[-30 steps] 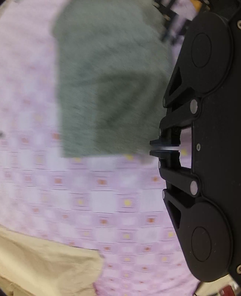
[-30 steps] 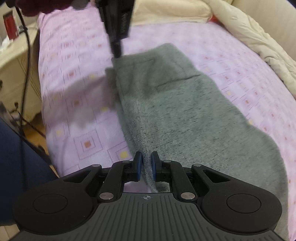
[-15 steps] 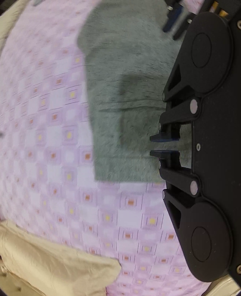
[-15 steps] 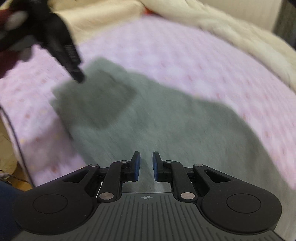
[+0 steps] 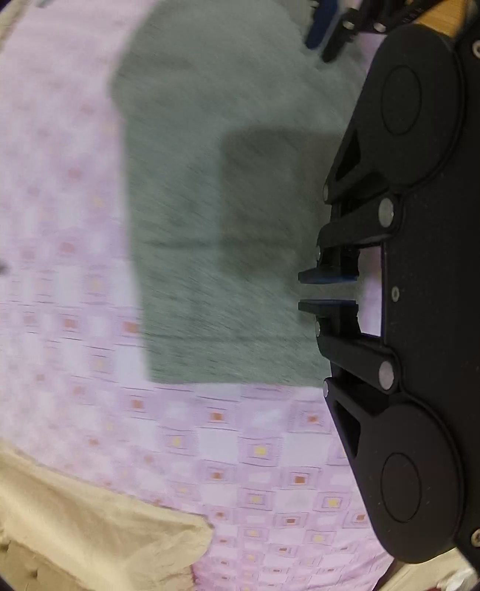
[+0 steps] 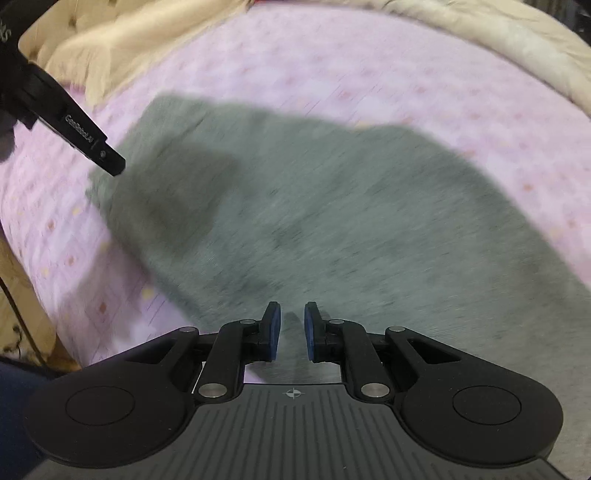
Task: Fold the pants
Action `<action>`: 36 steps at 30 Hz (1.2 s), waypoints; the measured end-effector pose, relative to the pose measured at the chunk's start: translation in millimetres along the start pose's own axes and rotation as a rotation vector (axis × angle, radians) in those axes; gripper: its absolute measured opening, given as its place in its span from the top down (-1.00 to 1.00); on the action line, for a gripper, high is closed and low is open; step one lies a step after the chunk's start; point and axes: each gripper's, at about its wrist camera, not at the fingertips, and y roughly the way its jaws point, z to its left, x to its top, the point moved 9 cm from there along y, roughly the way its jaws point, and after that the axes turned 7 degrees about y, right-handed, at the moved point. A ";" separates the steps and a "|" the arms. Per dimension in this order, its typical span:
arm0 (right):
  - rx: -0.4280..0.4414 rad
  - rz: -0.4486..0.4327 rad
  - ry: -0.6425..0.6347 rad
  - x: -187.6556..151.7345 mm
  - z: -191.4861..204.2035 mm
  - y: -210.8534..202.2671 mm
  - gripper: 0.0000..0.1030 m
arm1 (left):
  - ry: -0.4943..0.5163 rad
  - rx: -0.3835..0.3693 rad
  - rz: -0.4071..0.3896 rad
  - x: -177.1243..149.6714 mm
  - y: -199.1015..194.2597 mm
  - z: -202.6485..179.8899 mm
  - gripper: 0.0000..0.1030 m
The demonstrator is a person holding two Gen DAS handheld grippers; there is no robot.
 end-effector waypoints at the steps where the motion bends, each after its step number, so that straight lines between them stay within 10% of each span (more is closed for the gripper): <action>1: 0.001 -0.028 0.016 4.0 -11.0 -9.8 0.73 | -0.005 -0.006 -0.025 7.7 -5.7 -7.8 0.68; 13: 0.078 -0.150 -0.063 75.2 -111.9 -22.7 0.50 | -0.195 -0.038 0.150 -17.9 45.7 -75.1 0.61; 21: 0.169 -0.068 -0.218 107.1 -121.8 25.9 0.49 | -0.212 0.035 0.167 -34.9 46.9 -86.6 0.62; 26: 0.240 -0.032 -0.327 83.9 -89.6 18.3 0.81 | -0.210 0.048 0.178 -30.9 53.0 -94.9 0.70; 36: 0.214 0.022 -0.484 12.3 -30.3 1.2 0.82 | -0.174 0.026 0.206 -2.2 48.5 -108.8 0.76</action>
